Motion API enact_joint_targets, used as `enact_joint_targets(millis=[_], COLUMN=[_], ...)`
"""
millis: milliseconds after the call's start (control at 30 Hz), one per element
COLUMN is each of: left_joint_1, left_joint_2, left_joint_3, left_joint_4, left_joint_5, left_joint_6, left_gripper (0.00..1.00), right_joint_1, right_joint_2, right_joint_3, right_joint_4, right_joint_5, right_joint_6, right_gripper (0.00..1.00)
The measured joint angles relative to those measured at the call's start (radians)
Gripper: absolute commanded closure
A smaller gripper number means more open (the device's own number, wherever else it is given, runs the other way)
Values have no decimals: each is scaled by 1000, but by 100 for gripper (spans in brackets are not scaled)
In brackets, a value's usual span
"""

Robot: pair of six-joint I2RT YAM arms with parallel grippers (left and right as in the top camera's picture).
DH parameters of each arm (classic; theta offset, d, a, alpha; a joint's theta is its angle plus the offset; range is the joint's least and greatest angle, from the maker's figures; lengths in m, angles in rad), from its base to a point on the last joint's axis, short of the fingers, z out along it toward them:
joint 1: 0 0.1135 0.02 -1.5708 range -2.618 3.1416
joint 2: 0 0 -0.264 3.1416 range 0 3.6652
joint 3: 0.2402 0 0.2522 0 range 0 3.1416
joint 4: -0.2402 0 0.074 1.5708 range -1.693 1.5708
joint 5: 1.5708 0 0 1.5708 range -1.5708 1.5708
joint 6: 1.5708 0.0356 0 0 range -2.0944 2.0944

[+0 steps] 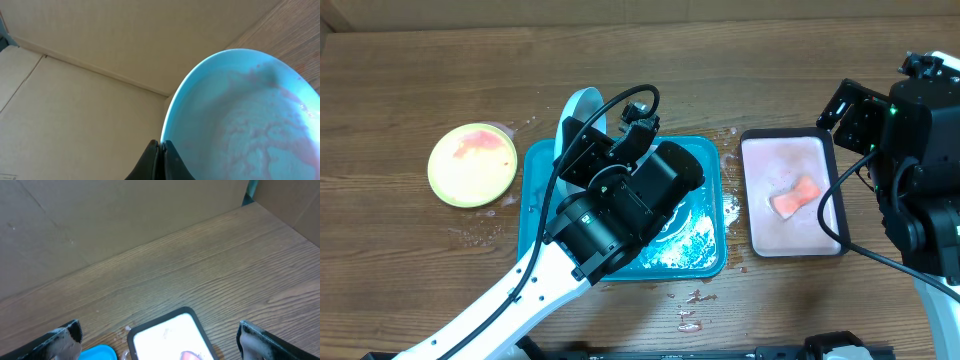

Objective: Clean dirty plates on tray and stack at the side

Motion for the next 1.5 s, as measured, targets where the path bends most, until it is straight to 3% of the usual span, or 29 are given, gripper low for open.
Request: enact_joint_targets(millis=[167,767,1500], left_joint_1=[0,0,0], left_joint_2=[0,0,0], left_joint_3=[0,0,0], left_joint_4=[0,0,0], left_joint_5=[0,-15,-124], left_joint_6=[27,328,438], left_gripper=[96,96,95], right_joint_1=[0,0,0], right_joint_2=[0,0,0], right_joint_3=[0,0,0], right_joint_4=[-1,0,-1], right_joint_5=[0,0,0], right_joint_6=[0,0,0], right_gripper=[0,0,0])
